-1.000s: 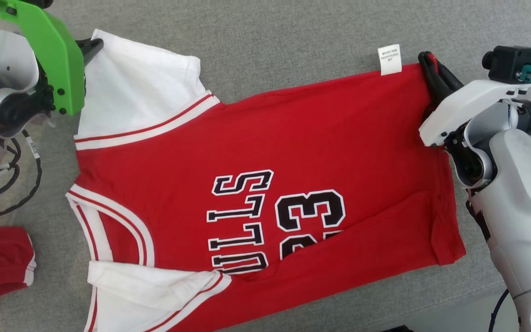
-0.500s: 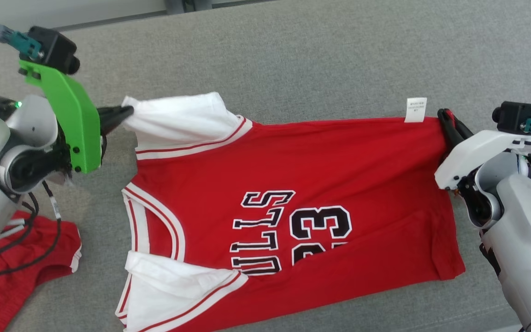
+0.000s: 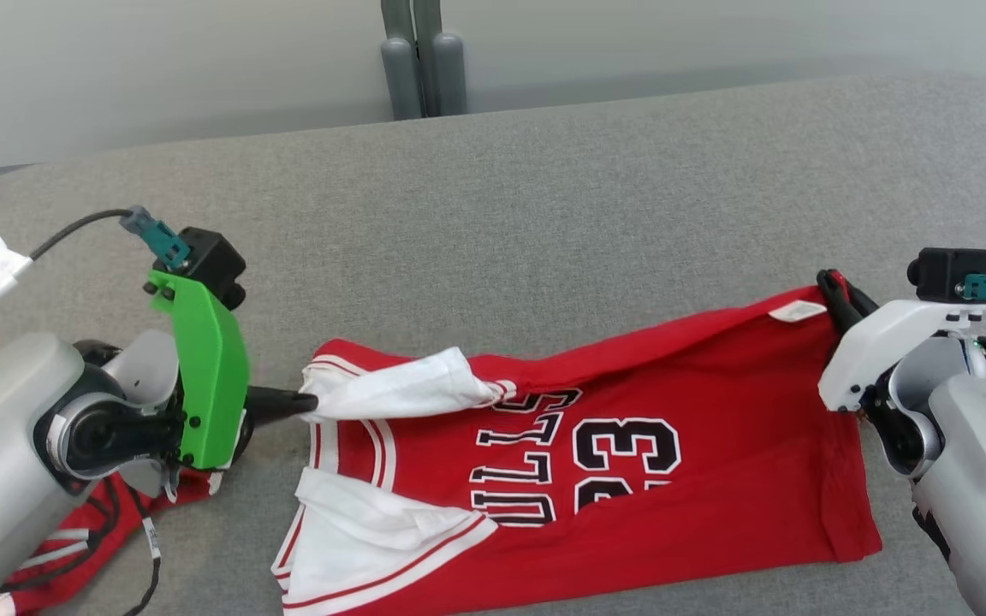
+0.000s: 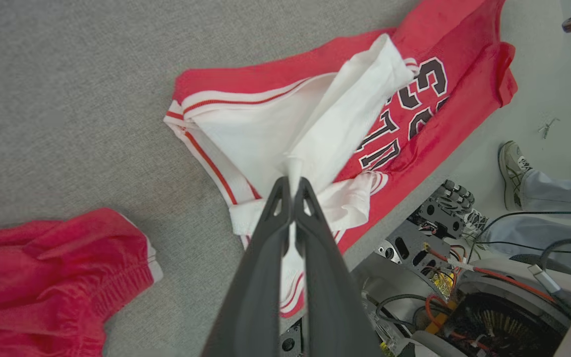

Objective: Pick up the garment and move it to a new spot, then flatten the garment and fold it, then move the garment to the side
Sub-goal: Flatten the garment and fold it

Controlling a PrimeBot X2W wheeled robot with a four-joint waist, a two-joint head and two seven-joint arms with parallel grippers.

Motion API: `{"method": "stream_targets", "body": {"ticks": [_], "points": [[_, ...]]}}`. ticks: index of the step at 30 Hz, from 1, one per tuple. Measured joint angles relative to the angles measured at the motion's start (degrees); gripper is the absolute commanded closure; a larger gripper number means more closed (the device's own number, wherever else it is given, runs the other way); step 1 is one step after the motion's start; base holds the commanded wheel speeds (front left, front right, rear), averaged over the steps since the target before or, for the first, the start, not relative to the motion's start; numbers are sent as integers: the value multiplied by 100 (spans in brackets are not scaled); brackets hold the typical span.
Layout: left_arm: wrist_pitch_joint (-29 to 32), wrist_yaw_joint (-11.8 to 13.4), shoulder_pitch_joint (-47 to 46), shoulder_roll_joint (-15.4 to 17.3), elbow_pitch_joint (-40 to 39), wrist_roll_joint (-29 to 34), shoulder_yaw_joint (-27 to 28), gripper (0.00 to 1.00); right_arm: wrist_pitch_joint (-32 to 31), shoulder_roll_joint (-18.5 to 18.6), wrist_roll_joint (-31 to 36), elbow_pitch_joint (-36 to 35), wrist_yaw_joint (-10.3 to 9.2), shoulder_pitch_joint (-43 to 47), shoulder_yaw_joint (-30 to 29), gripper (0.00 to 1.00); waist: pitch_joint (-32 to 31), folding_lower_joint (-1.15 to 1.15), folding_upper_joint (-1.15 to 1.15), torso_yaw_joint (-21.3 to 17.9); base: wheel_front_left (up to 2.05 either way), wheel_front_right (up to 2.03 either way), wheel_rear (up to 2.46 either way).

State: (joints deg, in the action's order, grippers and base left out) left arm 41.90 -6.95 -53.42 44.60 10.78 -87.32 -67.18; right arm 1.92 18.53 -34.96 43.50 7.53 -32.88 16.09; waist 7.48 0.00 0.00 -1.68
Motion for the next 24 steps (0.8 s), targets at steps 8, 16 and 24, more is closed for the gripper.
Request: {"method": "stream_targets", "body": {"ticks": [8, 16, 24], "points": [[253, 225, 289, 74, -424, -156, -183, 100, -412, 446, -258, -304, 0, 461, 480, 100, -247, 0, 0, 232, 0, 0, 0], [345, 293, 537, 64, -598, -210, -299, 100, -907, 835, -584, -691, 0, 847, 880, 100, -274, 0, 0, 268, 0, 0, 0], [416, 300, 809, -86, -454, -232, -391, 100, -1443, 1043, -733, -995, 0, 1050, 1222, 50, -296, 0, 0, 207, 0, 0, 0]]}}
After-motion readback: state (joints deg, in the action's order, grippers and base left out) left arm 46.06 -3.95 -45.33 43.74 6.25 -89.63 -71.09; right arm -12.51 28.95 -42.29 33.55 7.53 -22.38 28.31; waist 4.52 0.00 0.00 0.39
